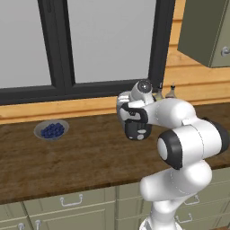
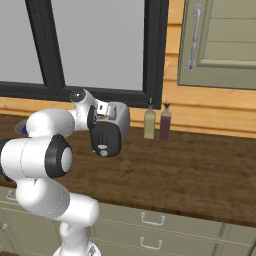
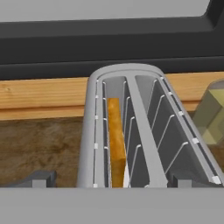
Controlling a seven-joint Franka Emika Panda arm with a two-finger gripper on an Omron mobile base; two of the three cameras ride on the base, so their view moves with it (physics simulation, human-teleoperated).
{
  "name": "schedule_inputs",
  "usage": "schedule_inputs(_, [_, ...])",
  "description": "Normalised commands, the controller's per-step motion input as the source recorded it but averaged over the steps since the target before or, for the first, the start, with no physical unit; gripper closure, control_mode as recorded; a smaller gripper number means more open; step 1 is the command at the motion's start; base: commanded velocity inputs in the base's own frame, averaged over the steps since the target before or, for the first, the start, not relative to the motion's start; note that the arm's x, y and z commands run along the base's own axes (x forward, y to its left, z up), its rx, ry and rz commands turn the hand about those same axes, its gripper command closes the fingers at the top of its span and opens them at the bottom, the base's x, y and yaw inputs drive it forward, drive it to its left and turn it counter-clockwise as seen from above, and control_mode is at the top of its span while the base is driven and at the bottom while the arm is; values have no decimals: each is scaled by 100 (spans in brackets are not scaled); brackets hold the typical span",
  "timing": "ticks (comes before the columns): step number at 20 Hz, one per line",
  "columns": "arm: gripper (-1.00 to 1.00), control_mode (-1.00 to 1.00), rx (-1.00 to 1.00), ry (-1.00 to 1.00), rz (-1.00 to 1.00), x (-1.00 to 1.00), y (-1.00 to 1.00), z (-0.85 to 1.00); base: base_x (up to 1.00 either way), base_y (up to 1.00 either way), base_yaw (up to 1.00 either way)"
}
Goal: Start the toaster. Once the lever pops up, take the bread to the plate on the dining counter.
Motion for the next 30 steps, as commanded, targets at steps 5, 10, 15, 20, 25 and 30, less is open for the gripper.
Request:
schedule_inputs(5, [-100,-100,0,0,0,0,0,0,0,0,0])
schedule_inputs(10, [-100,-100,0,0,0,0,0,0,0,0,0])
schedule_inputs(15, [-100,-100,0,0,0,0,0,0,0,0,0])
schedule_inputs(20, [-100,-100,0,0,0,0,0,0,0,0,0])
schedule_inputs(25, [-100,-100,0,0,0,0,0,0,0,0,0])
schedule_inputs(30, [-100,-100,0,0,0,0,0,0,0,0,0])
